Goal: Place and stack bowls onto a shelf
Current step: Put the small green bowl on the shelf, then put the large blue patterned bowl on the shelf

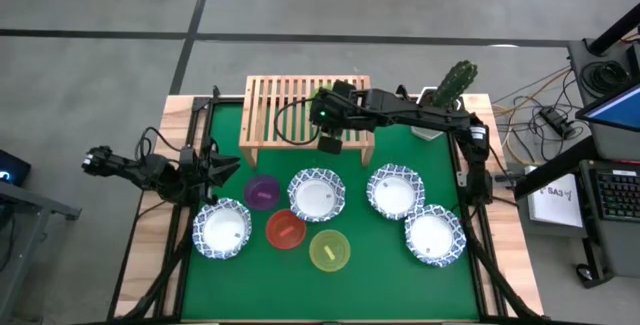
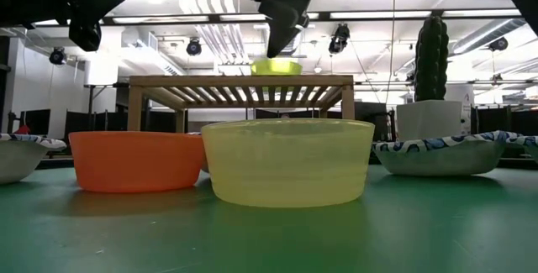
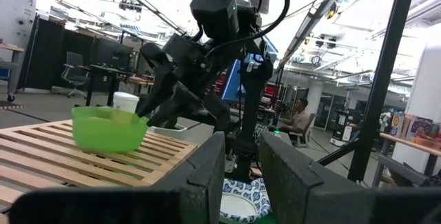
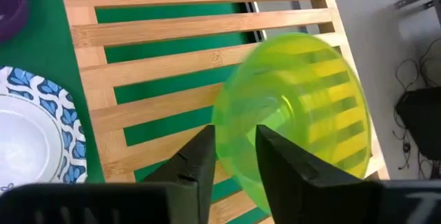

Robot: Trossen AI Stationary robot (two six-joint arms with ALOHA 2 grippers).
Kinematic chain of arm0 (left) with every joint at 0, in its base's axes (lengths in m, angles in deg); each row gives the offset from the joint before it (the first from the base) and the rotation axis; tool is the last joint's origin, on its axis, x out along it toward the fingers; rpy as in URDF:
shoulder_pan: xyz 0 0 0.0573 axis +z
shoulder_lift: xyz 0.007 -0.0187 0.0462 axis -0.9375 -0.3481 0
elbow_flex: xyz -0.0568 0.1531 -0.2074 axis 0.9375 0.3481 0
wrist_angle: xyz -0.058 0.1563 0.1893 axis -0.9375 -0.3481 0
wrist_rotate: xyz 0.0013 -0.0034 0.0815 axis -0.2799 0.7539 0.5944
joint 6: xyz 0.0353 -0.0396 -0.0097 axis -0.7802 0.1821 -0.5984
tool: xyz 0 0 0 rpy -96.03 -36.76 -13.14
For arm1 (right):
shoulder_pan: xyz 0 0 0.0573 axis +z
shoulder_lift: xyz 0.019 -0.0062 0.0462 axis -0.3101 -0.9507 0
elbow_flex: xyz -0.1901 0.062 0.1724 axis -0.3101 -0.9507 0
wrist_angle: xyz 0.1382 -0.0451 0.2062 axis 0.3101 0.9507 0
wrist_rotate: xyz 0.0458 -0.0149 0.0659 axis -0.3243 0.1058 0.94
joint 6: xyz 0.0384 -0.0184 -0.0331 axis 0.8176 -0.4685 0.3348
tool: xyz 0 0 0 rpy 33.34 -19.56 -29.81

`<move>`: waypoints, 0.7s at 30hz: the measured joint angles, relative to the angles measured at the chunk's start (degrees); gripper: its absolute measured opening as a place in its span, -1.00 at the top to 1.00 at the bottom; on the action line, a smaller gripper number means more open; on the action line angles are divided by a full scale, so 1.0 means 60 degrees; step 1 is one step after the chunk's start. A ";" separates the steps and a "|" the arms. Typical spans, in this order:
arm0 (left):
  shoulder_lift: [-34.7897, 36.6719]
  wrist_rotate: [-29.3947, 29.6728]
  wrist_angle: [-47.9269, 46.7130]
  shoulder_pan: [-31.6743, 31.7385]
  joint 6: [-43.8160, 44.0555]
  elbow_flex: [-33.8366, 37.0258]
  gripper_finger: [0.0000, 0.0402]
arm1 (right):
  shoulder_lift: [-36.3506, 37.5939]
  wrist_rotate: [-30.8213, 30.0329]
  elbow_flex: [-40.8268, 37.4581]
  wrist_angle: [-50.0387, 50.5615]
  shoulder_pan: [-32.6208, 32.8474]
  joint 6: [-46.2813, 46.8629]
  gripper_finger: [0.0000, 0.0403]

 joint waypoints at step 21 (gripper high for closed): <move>-0.0634 -0.0050 -0.0202 -0.0014 0.2067 0.0000 0.62 | 0.3264 -0.0647 -0.4516 -0.2937 0.4516 0.1186 0.53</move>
